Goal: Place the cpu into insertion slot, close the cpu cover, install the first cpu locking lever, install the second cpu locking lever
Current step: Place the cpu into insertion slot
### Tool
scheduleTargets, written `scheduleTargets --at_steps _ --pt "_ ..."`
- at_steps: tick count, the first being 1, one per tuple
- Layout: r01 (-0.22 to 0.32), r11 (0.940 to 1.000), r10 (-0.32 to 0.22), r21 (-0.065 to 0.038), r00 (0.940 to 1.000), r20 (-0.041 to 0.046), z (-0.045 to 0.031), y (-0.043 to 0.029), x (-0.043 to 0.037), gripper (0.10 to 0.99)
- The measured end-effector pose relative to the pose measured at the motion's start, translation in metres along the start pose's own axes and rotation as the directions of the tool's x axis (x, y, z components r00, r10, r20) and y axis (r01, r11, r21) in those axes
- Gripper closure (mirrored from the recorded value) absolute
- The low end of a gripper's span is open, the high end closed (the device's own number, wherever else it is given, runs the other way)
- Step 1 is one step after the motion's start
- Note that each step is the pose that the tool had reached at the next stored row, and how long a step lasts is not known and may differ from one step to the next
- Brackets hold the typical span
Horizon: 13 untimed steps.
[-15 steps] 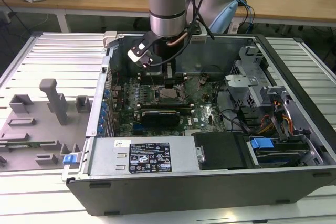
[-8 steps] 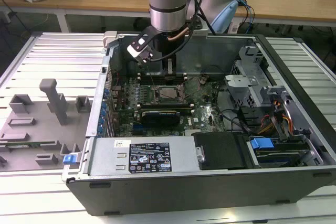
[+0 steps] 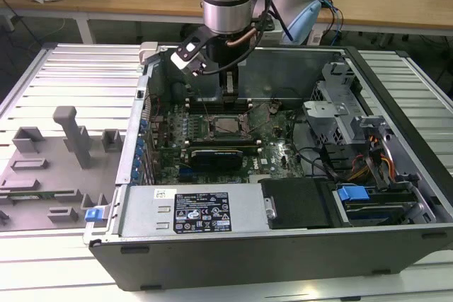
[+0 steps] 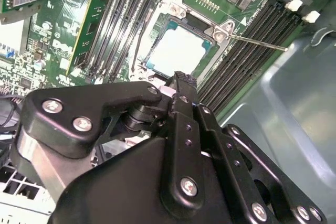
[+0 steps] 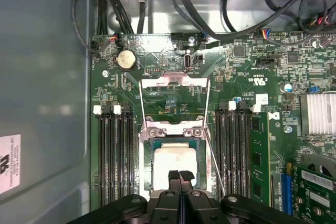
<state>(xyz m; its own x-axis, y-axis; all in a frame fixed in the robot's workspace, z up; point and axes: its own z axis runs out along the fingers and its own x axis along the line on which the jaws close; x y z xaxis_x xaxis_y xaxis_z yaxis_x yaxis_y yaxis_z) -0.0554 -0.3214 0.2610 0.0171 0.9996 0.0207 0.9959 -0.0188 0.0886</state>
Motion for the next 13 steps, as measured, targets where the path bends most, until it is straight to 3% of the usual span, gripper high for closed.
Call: scheduleTargets --at_steps 4,5,6,7,8,10,13 --pt "0.000 1.0000 0.000 0.000 1.0000 -0.0002 -0.0007 0.0001 0.0000 0.980" --pt "0.000 1.0000 0.000 0.004 1.0000 -0.0002 -0.0007 0.0002 0.0000 0.980" --pt "-0.001 0.9991 0.001 0.041 1.0000 0.0007 -0.0005 0.0013 0.0000 0.980" --pt "-0.001 0.9981 0.001 0.062 1.0000 0.0012 -0.0004 0.0019 0.0000 0.980" --pt "-0.001 0.9976 0.001 0.069 1.0000 0.0013 -0.0004 0.0020 0.0000 0.980" --pt "-0.001 0.9976 0.001 0.069 1.0000 0.0014 -0.0004 0.0021 0.0000 0.980" --pt "-0.001 0.9976 0.001 0.070 1.0000 0.0012 0.0002 0.0079 0.0001 0.980"
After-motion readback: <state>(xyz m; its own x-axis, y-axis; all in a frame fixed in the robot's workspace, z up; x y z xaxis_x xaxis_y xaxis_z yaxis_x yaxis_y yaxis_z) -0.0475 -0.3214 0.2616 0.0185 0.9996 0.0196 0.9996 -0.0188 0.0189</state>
